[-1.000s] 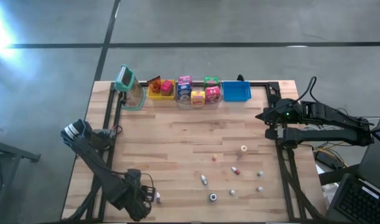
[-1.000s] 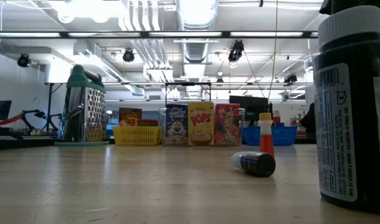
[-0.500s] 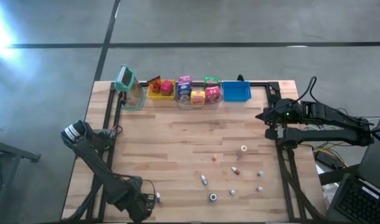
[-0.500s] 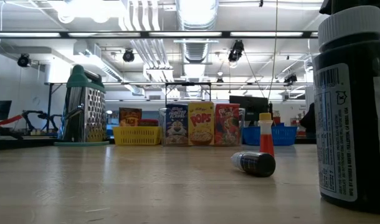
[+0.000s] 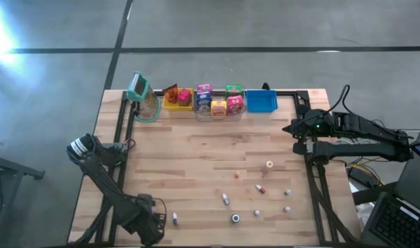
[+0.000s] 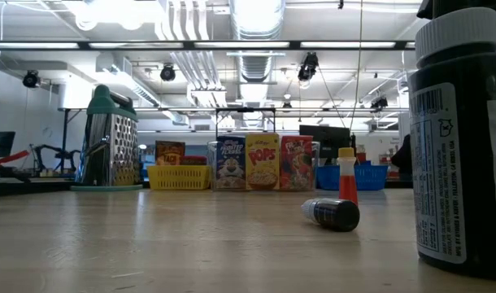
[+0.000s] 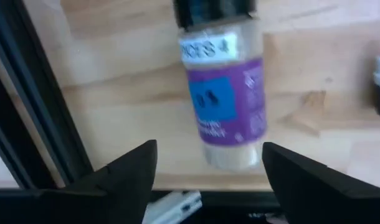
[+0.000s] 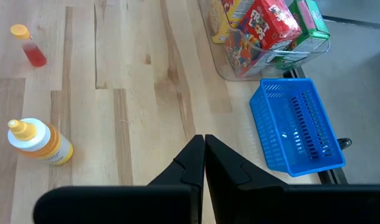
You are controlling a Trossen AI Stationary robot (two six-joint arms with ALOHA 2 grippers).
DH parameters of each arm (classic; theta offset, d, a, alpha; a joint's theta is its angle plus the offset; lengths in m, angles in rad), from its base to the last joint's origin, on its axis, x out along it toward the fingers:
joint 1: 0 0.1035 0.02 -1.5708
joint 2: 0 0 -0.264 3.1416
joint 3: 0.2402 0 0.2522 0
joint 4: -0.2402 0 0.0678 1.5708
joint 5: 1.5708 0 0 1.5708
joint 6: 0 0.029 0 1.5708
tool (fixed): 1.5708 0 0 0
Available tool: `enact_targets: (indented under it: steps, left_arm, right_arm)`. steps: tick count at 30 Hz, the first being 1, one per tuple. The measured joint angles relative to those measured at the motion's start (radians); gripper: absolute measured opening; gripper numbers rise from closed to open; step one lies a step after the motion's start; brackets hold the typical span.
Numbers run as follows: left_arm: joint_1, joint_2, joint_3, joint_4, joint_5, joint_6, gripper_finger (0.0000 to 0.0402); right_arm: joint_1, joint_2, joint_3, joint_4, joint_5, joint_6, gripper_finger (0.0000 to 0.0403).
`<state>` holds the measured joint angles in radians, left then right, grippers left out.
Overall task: Pick & Place Kitchen Items
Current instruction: Put the violet seasoning bottle into the yellow bin
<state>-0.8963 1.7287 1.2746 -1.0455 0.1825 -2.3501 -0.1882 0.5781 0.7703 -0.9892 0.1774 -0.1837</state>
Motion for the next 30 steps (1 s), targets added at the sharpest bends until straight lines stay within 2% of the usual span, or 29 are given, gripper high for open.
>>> enact_targets:
  steps: [3, 11, 19, 23, 30]
  left_arm:
    - [0.000, 0.000, -0.047, 0.049, -0.013, -0.001, 0.0300]
    - [0.010, 0.000, -0.200, 0.320, -0.080, 0.008, 0.0296]
    - [0.011, -0.003, -0.255, 0.397, -0.071, 0.012, 0.0285]
    - [0.010, -0.003, -0.256, 0.394, -0.069, 0.011, 0.0265]
    - [0.010, -0.003, -0.256, 0.405, -0.068, 0.010, 0.0203]
  right_arm:
    - [0.000, 0.000, 0.000, 0.000, 0.000, 0.000, 0.0008]
    - [0.000, 0.000, 0.000, 0.000, 0.000, 0.000, 0.0008]
    - [0.000, 0.000, 0.000, 0.000, 0.000, 0.000, 0.0008]
    - [0.000, 0.000, 0.000, 0.000, 0.000, 0.000, 0.0008]
    - [0.000, 0.000, 0.000, 0.000, 0.000, 0.000, 0.0008]
